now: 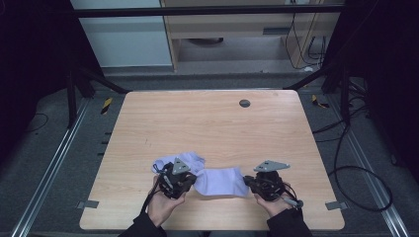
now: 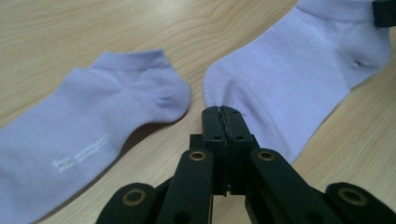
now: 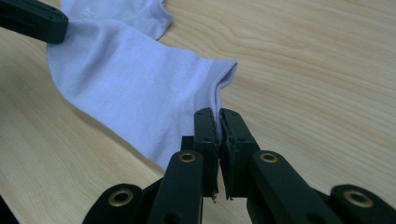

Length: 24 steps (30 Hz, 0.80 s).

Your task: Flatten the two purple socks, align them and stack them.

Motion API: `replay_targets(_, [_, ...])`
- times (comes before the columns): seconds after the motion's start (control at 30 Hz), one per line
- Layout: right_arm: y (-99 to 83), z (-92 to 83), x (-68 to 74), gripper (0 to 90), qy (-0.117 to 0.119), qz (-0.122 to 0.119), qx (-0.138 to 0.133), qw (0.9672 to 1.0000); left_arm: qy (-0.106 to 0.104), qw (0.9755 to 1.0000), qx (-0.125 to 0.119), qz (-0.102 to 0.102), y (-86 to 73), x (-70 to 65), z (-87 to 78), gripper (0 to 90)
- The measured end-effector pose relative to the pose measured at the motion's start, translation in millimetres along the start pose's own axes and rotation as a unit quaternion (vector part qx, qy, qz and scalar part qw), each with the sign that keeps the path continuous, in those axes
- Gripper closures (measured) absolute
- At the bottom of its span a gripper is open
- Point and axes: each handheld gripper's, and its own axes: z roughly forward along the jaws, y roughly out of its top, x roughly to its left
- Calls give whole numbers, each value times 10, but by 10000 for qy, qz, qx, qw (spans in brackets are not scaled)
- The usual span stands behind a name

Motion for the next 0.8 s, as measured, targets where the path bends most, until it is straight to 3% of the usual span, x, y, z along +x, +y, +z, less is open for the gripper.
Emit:
replay_targets(0.3, [38,140,189,863,161,-78,118,9998,34,9998,117,-132,-196,138,-89,891])
replay_targets(0.8, [-68,256,204,861,206,-106,359,9991,28,9991,407,-102,-361,174,26,890])
